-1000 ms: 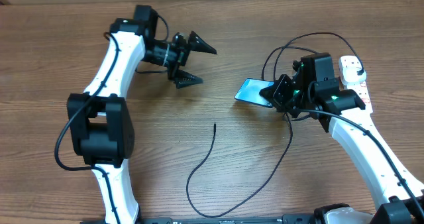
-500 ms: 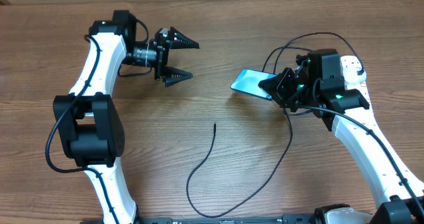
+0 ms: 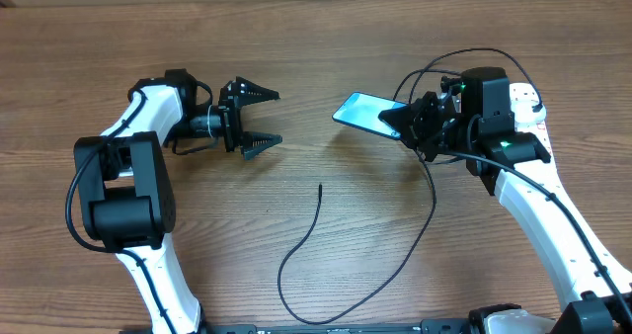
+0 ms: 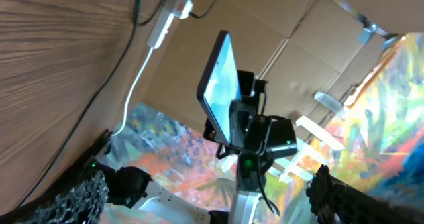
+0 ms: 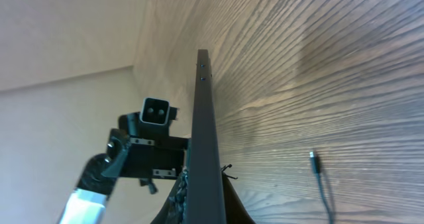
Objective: Plug charger to phone and switch on socket
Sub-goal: 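Move the left gripper back toward the phone held by the right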
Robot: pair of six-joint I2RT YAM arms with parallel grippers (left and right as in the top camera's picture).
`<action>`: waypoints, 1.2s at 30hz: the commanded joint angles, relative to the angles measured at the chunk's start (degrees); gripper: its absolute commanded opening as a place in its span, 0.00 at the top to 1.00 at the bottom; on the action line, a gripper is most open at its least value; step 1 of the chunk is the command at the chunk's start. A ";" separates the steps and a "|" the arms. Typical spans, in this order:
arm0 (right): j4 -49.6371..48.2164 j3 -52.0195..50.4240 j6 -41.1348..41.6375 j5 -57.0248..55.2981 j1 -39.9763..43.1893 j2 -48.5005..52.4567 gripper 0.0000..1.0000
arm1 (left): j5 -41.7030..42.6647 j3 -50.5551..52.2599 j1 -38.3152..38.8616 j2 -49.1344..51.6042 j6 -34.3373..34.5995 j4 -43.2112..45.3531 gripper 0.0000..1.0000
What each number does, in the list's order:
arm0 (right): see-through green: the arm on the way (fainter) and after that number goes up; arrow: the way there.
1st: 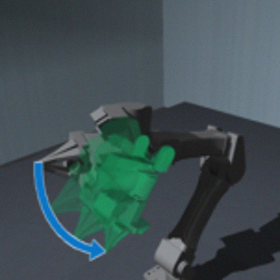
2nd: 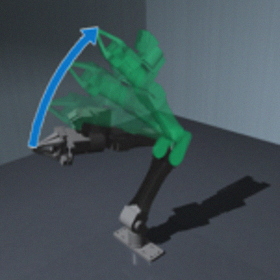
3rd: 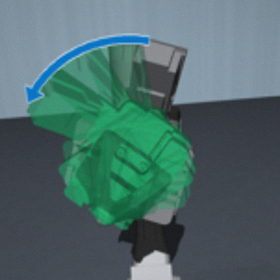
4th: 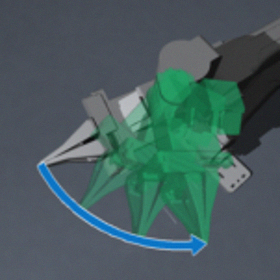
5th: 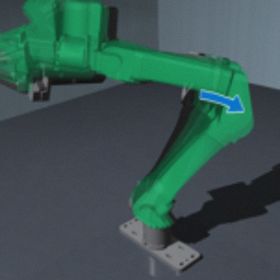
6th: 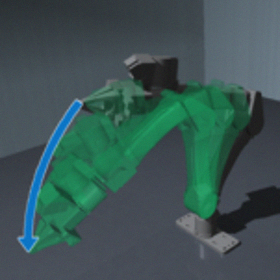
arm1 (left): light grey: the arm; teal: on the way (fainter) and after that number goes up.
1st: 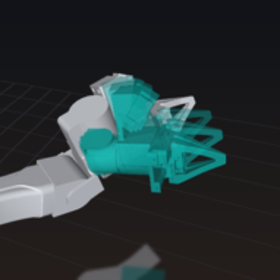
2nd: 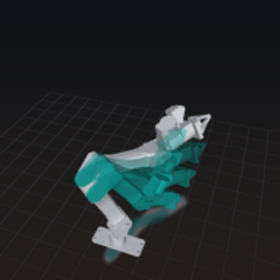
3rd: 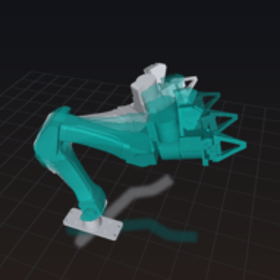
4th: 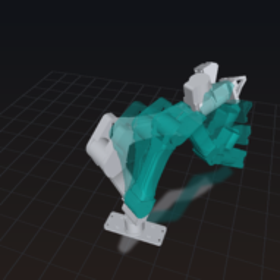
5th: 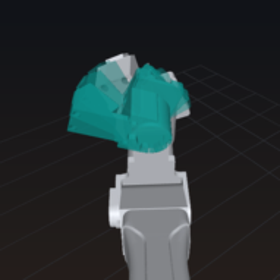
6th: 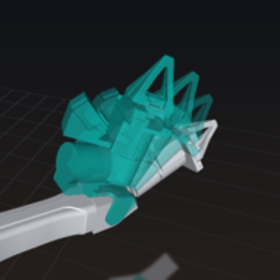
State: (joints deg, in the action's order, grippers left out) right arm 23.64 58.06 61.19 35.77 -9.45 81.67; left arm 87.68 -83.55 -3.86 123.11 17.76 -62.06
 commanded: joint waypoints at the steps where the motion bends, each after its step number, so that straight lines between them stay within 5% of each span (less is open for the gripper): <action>1: -1.33 1.22 5.40 1.64 -0.35 -0.28 0.96 | 1.92 0.33 -0.09 -1.75 -0.68 -0.33 0.01; 6: -3.89 1.22 7.72 1.40 -2.45 -0.28 0.96 | -2.49 0.31 -0.09 -1.75 5.70 1.49 0.00; 18: -5.35 1.22 12.46 -2.29 -3.93 -0.28 0.96 | -9.81 0.24 1.90 -1.75 34.10 27.17 0.01; 36: -4.94 1.22 21.75 -6.21 -4.00 -0.26 0.96 | -14.40 0.24 7.21 -1.75 53.64 41.59 0.01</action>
State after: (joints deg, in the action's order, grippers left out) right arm 19.42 58.06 79.85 30.37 -13.23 81.71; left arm 75.33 -83.18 2.17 123.11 66.57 -20.73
